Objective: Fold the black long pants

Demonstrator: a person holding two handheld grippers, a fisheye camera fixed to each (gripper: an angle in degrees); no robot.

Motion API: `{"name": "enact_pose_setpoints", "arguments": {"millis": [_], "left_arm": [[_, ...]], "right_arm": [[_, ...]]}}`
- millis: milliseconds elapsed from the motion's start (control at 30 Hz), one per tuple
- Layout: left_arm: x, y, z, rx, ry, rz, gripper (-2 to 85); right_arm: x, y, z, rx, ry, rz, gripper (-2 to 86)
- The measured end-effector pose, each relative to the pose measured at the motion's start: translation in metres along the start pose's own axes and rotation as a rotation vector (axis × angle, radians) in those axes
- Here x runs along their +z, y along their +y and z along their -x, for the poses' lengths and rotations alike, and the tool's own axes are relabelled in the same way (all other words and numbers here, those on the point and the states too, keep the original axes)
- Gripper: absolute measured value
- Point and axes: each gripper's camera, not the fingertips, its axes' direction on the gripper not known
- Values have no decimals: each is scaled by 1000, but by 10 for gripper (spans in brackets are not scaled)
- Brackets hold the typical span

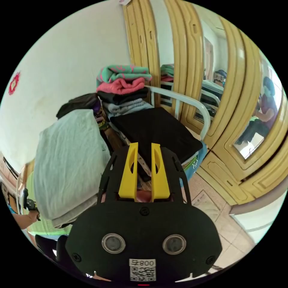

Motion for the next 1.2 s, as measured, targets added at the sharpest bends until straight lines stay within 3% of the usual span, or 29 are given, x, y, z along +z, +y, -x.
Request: {"name": "enact_pose_setpoints", "arguments": {"millis": [167, 300, 567, 667, 867, 1200], "left_arm": [[-19, 11, 6, -23, 70, -7, 2], [-44, 22, -5, 22, 15, -7, 2], [-105, 57, -6, -14, -37, -52, 2], [-134, 70, 8, -77, 6, -58, 2], [-207, 100, 27, -128, 101, -73, 1], [-414, 196, 38, -111, 268, -299, 3]], "right_arm": [[66, -52, 9, -132, 38, 162, 86], [111, -68, -2, -172, 56, 305, 81], [106, -76, -43, -112, 53, 255, 15], [86, -79, -69, -6, -31, 201, 7], [-5, -86, -154, 313, -371, -94, 2], [-211, -125, -149, 129, -670, -440, 2]]}}
